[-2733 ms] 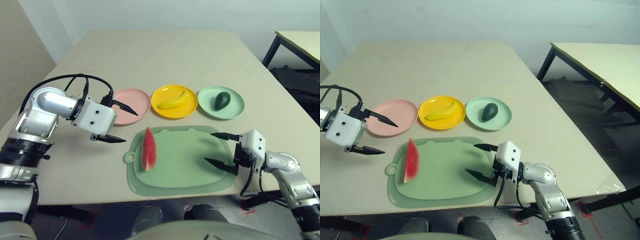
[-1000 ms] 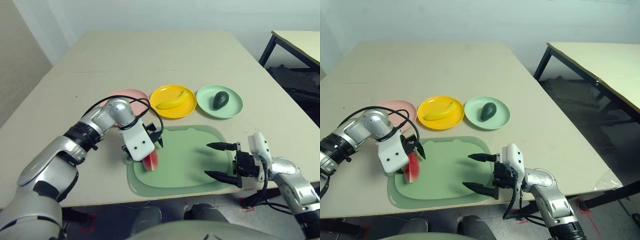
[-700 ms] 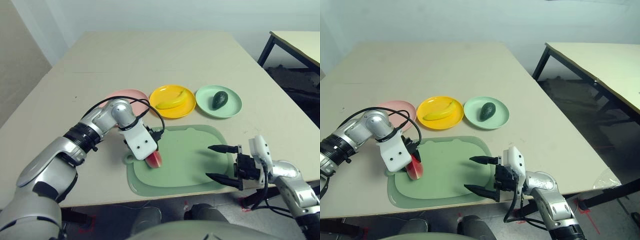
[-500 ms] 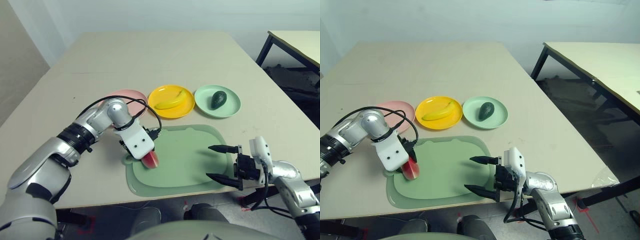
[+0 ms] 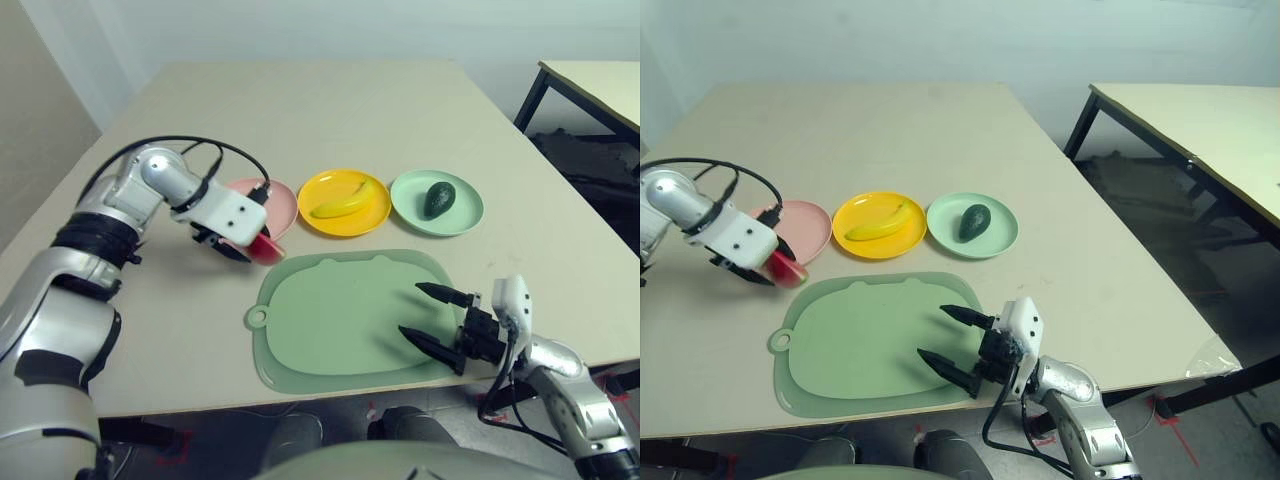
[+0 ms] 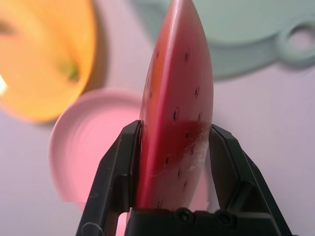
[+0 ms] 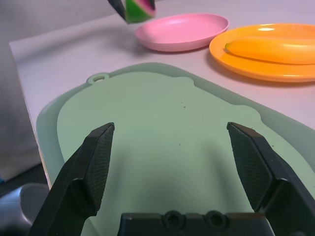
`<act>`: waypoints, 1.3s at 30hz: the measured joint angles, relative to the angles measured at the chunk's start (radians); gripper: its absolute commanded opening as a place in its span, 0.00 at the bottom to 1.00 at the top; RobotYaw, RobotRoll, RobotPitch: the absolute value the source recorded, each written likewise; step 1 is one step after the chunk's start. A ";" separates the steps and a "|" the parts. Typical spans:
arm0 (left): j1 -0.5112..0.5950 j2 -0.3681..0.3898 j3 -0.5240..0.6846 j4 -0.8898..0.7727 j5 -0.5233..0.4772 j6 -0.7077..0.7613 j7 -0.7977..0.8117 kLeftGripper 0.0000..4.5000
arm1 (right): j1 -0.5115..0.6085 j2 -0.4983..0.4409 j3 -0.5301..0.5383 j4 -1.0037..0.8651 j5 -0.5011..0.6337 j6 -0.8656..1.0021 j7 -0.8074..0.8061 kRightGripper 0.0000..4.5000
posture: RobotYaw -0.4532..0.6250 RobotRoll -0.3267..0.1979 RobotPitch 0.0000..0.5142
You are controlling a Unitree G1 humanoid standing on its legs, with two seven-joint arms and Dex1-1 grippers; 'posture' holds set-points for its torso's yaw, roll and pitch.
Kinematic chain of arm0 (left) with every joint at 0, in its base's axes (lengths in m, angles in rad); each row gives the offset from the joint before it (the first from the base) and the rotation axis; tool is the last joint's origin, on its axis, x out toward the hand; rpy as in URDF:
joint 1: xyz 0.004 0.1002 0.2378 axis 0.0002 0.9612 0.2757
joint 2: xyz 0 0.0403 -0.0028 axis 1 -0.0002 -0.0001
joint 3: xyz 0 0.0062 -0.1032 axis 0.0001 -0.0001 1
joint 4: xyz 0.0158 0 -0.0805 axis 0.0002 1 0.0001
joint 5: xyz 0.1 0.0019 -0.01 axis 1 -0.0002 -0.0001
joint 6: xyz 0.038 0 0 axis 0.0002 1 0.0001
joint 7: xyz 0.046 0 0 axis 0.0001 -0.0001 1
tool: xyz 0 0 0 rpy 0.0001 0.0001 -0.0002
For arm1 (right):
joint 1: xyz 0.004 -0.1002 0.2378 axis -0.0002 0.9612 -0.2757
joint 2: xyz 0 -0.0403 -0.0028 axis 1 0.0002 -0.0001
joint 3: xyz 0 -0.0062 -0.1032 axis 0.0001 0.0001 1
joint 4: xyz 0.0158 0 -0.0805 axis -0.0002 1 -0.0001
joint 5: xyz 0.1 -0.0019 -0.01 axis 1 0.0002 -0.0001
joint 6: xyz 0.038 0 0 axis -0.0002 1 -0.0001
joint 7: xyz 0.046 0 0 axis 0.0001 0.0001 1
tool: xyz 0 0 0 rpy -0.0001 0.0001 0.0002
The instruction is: Place the fruits into color-matched plates.
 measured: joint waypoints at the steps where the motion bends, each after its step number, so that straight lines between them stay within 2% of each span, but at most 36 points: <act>1: -0.013 -0.003 0.005 0.049 0.033 -0.017 0.034 0.50 | 0.004 0.012 0.000 -0.001 0.008 0.011 -0.008 1.00 | 0.45 0.62 0.00; 8: -0.085 -0.075 -0.009 0.307 0.237 -0.075 0.317 0.50 | -0.002 0.017 0.001 0.017 0.001 0.003 -0.005 1.00 | 0.45 0.62 0.00; 13: -0.090 -0.134 -0.039 0.404 0.358 -0.067 0.493 0.50 | -0.027 0.010 -0.001 0.071 -0.021 -0.024 0.004 1.00 | 0.44 0.62 0.00; 17: -0.090 -0.148 -0.046 0.435 0.412 -0.062 0.569 0.50 | -0.017 0.010 -0.001 0.081 -0.036 -0.040 0.003 1.00 | 0.43 0.62 0.00; 19: -0.083 -0.153 -0.045 0.440 0.418 -0.064 0.579 0.50 | -0.013 0.011 -0.001 0.081 -0.043 -0.046 -0.004 1.00 | 0.43 0.62 0.00; 25: -0.062 -0.160 -0.039 0.445 0.432 -0.074 0.607 0.97 | -0.014 0.019 0.003 0.080 -0.051 -0.038 -0.025 1.00 | 0.44 0.62 0.00; 26: -0.062 -0.160 -0.035 0.445 0.432 -0.075 0.610 0.99 | -0.014 0.020 0.005 0.080 -0.051 -0.036 -0.025 1.00 | 0.44 0.62 0.00; 35: -0.061 -0.138 0.000 0.446 0.427 -0.085 0.616 0.99 | -0.050 0.015 0.006 0.080 -0.062 -0.038 -0.027 1.00 | 0.45 0.62 0.00; 39: -0.059 -0.136 0.107 0.444 0.321 -0.076 0.530 0.99 | -0.115 0.016 -0.019 0.110 -0.063 -0.049 -0.041 1.00 | 0.44 0.62 0.00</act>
